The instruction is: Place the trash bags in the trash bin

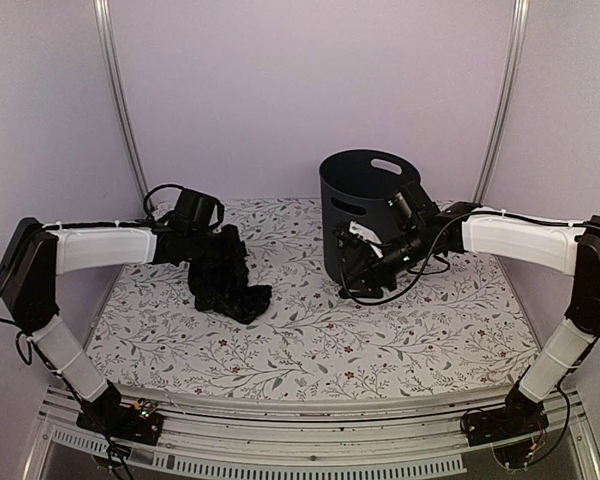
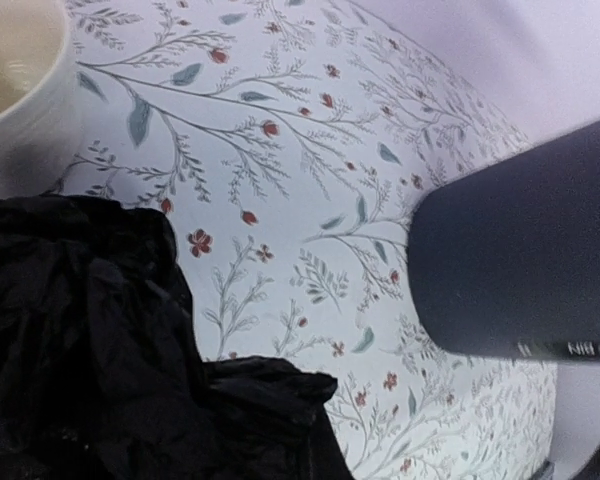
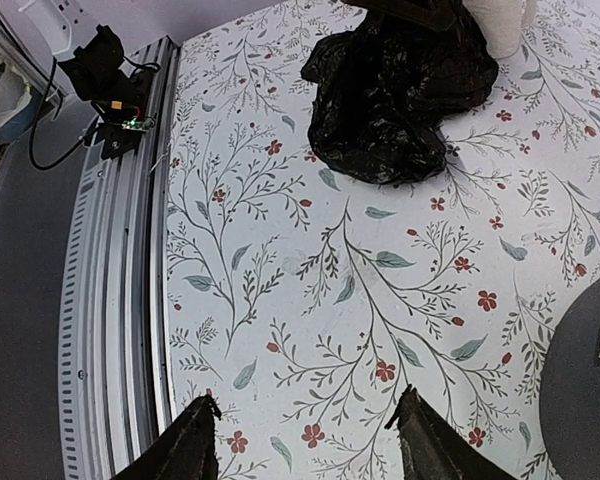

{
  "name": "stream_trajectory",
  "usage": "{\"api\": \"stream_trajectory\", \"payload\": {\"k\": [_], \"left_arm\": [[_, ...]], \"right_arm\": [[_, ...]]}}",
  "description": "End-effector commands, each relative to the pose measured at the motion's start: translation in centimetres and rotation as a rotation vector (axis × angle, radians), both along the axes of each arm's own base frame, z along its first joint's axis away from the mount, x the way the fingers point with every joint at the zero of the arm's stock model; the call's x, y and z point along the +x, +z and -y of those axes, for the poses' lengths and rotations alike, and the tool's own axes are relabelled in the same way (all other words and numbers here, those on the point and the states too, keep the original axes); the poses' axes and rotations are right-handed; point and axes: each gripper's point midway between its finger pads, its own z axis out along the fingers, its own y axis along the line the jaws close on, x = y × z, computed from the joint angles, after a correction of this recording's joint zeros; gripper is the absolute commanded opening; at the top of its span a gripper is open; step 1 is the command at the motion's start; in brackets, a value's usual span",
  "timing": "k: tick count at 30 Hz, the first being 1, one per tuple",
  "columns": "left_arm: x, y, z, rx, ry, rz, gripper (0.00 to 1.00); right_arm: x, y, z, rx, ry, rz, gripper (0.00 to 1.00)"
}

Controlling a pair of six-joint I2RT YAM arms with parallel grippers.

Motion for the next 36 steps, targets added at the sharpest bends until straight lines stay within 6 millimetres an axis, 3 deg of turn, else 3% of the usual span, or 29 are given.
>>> {"api": "stream_trajectory", "payload": {"k": [1, 4, 6, 10, 15, 20, 24, 31, 36], "left_arm": [[-3.9, 6.7, 4.1, -0.104, -0.334, 0.195, 0.00], [-8.0, 10.2, 6.1, -0.186, -0.539, 0.276, 0.00], [-9.9, 12.0, 6.4, -0.221, -0.610, 0.328, 0.00], [-11.0, 13.4, 4.6, -0.199, -0.576, 0.386, 0.00], [-11.3, 11.8, 2.4, -0.203, -0.510, 0.349, 0.00], [-11.6, 9.4, 1.3, -0.235, -0.449, 0.305, 0.00], [-11.5, 8.1, 0.4, -0.271, -0.402, 0.292, 0.00], [-11.3, 6.5, -0.4, -0.285, -0.368, 0.261, 0.00], [-11.0, 6.0, -0.9, -0.294, -0.336, 0.247, 0.00]], "right_arm": [[0.1, 0.7, -1.0, 0.031, 0.014, -0.009, 0.61], [0.2, 0.9, -1.5, 0.036, 0.018, -0.010, 0.61], [0.3, 0.6, -2.1, 0.016, 0.015, 0.006, 0.55], [0.0, 0.0, -4.2, -0.061, 0.015, 0.123, 0.54], [0.6, 0.0, -6.8, -0.049, -0.018, 0.104, 0.64], [0.9, -2.1, -9.4, -0.081, -0.026, 0.127, 0.72], [-0.1, -4.4, -11.6, -0.073, 0.048, 0.068, 0.76], [-3.5, -5.7, -14.7, -0.008, 0.212, 0.024, 0.86], [-3.8, -7.2, -17.0, -0.007, 0.222, 0.064, 0.88]]}}
